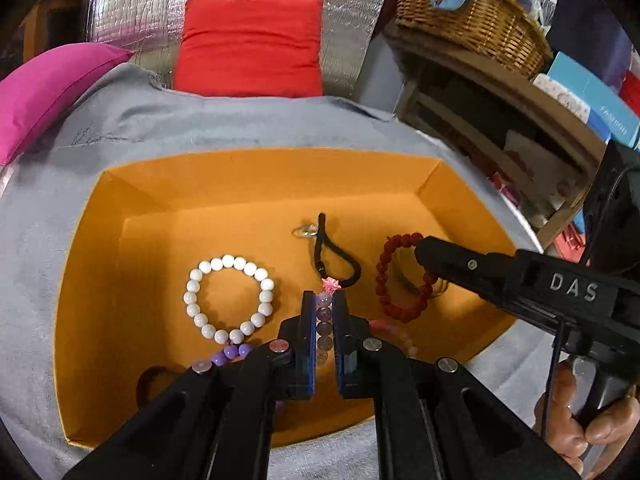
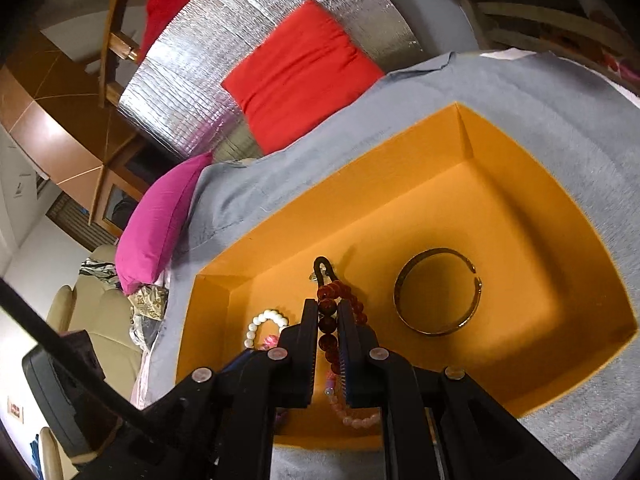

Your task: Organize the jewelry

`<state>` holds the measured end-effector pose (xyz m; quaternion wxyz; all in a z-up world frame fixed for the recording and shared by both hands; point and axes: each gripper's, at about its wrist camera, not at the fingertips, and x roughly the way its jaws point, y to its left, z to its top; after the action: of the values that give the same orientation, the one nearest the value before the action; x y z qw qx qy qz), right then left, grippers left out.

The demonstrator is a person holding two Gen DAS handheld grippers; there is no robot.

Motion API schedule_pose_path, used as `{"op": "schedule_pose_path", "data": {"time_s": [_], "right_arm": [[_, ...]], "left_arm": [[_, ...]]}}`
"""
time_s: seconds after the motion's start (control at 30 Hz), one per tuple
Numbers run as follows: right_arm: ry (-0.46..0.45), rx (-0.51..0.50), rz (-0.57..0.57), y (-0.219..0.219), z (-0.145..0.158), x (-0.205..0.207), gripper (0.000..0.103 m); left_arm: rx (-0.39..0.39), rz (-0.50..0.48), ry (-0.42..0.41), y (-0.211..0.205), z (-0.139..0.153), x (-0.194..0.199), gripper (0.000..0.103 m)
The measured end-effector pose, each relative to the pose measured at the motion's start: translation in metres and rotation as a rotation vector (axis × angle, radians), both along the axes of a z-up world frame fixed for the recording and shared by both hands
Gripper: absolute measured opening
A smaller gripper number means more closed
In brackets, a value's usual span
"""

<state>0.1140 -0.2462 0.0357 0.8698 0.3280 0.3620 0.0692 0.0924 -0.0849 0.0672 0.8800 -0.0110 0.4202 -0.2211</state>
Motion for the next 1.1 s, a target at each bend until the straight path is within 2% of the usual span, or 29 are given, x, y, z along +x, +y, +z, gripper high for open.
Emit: {"op": "schedule_pose_path", "data": {"time_s": [0.37, 0.43, 0.5, 0.67, 0.7, 0.77, 0.93, 1.0, 1.1], "right_arm": [[0.012, -0.071, -0.059, 0.000, -0.002, -0.004, 0.014], [0.009, -0.088, -0.063, 0.000, 0.000, -0.006, 0.014], [0.008, -0.103, -0.064, 0.000, 0.002, -0.007, 0.014], [0.008, -0.140, -0.057, 0.001, 0.010, -0.012, 0.014], [0.007, -0.149, -0.058, 0.001, 0.012, -0.015, 0.016], [0.009, -0.171, -0.059, 0.001, 0.017, -0.021, 0.027], [-0.015, -0.254, -0.057, 0.003, 0.034, -0.040, 0.045], [-0.037, -0.299, -0.047, 0.008, 0.045, -0.051, 0.047], [-0.053, -0.378, -0.021, 0.018, 0.059, -0.065, 0.054]], "left_arm": [[0.120, 0.047, -0.033, -0.006, -0.002, -0.004, 0.009], [0.144, 0.052, -0.048, -0.007, 0.000, -0.007, 0.019], [0.166, 0.063, -0.071, -0.007, 0.003, -0.010, 0.037], [0.185, 0.086, -0.120, -0.006, 0.015, -0.017, 0.046], [0.187, 0.095, -0.128, -0.004, 0.017, -0.018, 0.051], [0.190, 0.115, -0.145, -0.001, 0.022, -0.021, 0.058], [0.184, 0.167, -0.179, 0.012, 0.038, -0.032, 0.064], [0.183, 0.188, -0.203, 0.018, 0.046, -0.039, 0.068], [0.196, 0.212, -0.232, 0.027, 0.058, -0.050, 0.069]]}}
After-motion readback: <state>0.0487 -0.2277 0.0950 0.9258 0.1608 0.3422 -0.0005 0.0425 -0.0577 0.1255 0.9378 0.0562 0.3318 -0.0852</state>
